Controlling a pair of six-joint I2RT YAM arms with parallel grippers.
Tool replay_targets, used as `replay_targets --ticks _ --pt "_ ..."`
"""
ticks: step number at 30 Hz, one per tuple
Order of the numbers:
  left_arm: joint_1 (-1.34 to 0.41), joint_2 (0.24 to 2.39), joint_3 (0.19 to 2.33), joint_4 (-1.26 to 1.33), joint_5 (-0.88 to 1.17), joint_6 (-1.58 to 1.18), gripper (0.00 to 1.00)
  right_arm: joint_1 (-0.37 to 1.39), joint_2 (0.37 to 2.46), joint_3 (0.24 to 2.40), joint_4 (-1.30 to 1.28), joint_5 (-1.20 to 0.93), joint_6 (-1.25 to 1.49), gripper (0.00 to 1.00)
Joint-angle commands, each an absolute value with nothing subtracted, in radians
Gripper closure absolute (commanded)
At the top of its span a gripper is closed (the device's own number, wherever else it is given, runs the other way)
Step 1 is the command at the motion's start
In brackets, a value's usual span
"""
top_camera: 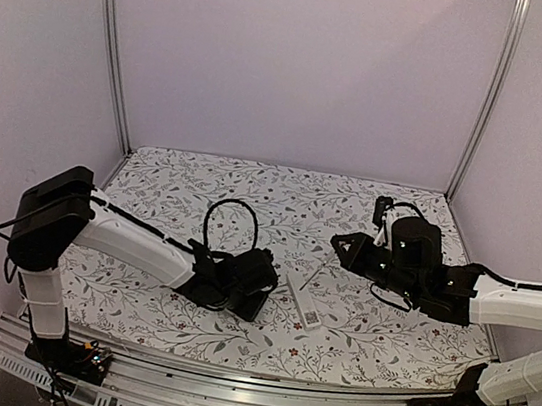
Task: Unload the batteries from the remote control
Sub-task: Move the remote control without the battery cover to the center of the board, then pass from the right arm to the left
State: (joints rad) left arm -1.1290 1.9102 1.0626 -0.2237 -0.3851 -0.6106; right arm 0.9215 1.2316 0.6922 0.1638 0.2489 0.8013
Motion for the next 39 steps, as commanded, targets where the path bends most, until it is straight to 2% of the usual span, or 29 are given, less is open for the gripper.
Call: replay_targets --ticks 1,9,13,17,22,34,39 --pt "-1.157 1.816 0.998 -0.268 -0.362 -0.652 0.45 0.917 1.226 0.673 0.164 0.262 0.812 1.00" --pt "-1.202 1.767 0.900 -0.267 -0.267 -0.730 0.44 0.917 1.242 0.675 0.178 0.253 0.818 1.00" --pt "-1.206 1.747 0.872 -0.243 -0.236 -0.754 0.34 0.917 1.244 0.675 0.181 0.253 0.821 1.00" --pt "-1.206 1.684 0.861 -0.228 -0.247 -0.746 0.10 0.917 1.241 0.676 0.179 0.248 0.825 1.00" --pt "-1.204 1.578 0.870 -0.180 -0.273 -0.670 0.04 0.917 1.236 0.682 0.183 0.235 0.837 1.00" --pt "-1.103 1.547 0.916 0.185 -0.012 -0.532 0.07 0.917 1.246 0.715 0.198 0.183 0.853 1.00" --pt "-1.087 1.623 0.973 0.202 0.034 -0.513 0.20 0.917 1.264 0.723 0.204 0.167 0.857 1.00"
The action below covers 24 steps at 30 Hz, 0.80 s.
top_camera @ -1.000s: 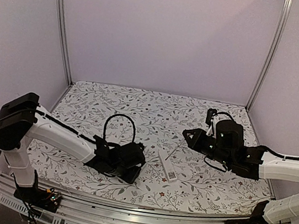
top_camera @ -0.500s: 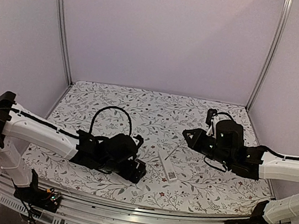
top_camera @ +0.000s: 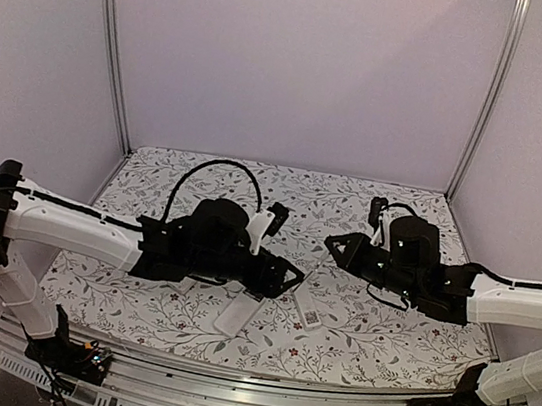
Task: Unload the batteries from the remote control
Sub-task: Pass from the right arm to the left
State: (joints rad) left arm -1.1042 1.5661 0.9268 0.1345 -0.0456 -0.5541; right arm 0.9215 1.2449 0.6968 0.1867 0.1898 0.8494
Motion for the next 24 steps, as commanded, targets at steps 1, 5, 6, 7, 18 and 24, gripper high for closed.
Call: replay_targets --ticks 1,5,6,7,18,24 --pt "-1.088 1.635 0.981 0.202 0.040 -0.509 0.23 0.917 1.266 0.723 0.206 0.165 0.858 1.00" --pt "-1.080 1.663 0.993 0.195 0.050 -0.506 0.35 0.917 1.267 0.723 0.210 0.163 0.858 1.00" --pt "-1.079 1.669 0.995 0.191 0.051 -0.507 0.37 0.917 1.266 0.723 0.211 0.162 0.858 1.00" --pt "-1.078 1.674 0.997 0.189 0.049 -0.508 0.38 0.917 1.266 0.723 0.212 0.161 0.858 1.00" --pt "-1.073 1.728 1.019 0.184 0.057 -0.516 0.59 0.917 1.269 0.721 0.222 0.153 0.864 1.00" --pt "-1.073 1.738 1.019 0.200 0.083 -0.511 0.73 0.917 1.269 0.719 0.224 0.155 0.868 1.00"
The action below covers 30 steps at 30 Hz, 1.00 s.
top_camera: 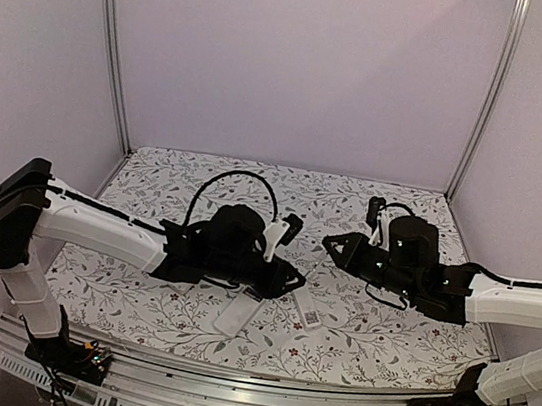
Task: Unload the batteries from the remote control
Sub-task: Pass from the right arm to the left
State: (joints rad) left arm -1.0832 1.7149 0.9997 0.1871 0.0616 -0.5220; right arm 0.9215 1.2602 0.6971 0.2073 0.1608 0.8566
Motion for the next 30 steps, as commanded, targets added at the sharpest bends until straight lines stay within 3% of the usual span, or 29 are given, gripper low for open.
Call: replay_targets --ticks 1,11,14,18,20,24,26,30 --pt "-1.072 1.738 1.019 0.203 0.087 -0.511 0.75 0.918 1.269 0.718 0.224 0.155 0.870 1.00" --pt "-1.073 1.751 1.021 0.213 0.114 -0.502 0.91 0.917 1.272 0.713 0.228 0.154 0.880 1.00" --pt "-1.072 1.751 1.022 0.212 0.115 -0.502 1.00 0.917 1.273 0.713 0.228 0.155 0.882 1.00" --pt "-1.067 1.734 1.021 0.194 0.113 -0.501 1.00 0.912 1.269 0.710 0.227 0.143 0.875 0.97" --pt "-1.052 1.719 1.006 0.191 0.136 -0.507 1.00 0.911 1.266 0.713 0.226 0.129 0.863 0.88" --pt "-1.017 1.664 0.960 0.170 0.204 -0.500 1.00 0.904 1.243 0.709 0.211 0.112 0.830 0.44" --pt "-1.004 1.632 0.945 0.140 0.242 -0.472 1.00 0.897 1.221 0.709 0.197 0.092 0.791 0.28" --pt "-0.980 1.573 0.936 0.048 0.348 -0.410 1.00 0.873 1.162 0.701 0.160 0.037 0.700 0.14"
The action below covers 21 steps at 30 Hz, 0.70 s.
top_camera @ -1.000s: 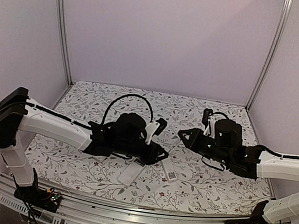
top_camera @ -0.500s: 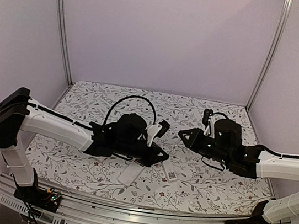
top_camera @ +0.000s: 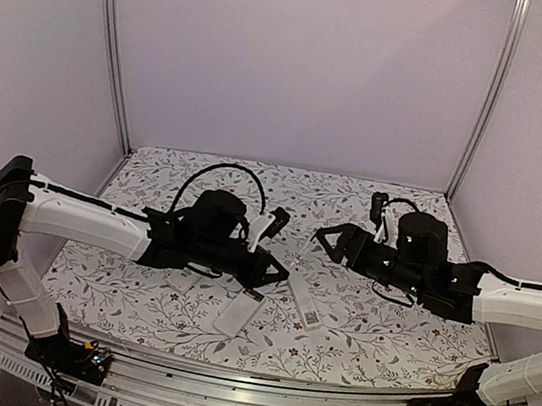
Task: Unload the batteries from the remote control
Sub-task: Pass from the right arm to the left, then pass from the left arm to the right
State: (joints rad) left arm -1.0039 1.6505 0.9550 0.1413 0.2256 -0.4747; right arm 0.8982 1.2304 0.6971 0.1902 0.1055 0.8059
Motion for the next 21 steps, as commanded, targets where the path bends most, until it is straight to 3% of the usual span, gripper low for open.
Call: replay_targets --ticks 1,5,11,21 --pt "-0.972 1.554 0.928 0.037 0.390 -0.396 1.00 0.861 1.152 0.698 0.158 -0.006 0.679 0.12" --pt "-0.942 1.482 0.908 0.004 0.619 -0.347 1.00 0.813 1.093 0.677 0.155 -0.192 0.576 0.10" --pt "-0.932 1.426 0.920 -0.112 0.806 -0.281 1.00 0.795 1.088 0.708 0.155 -0.452 0.510 0.11" --pt "-0.932 1.451 0.937 -0.150 0.827 -0.248 1.00 0.803 1.201 0.745 0.234 -0.665 0.538 0.23"
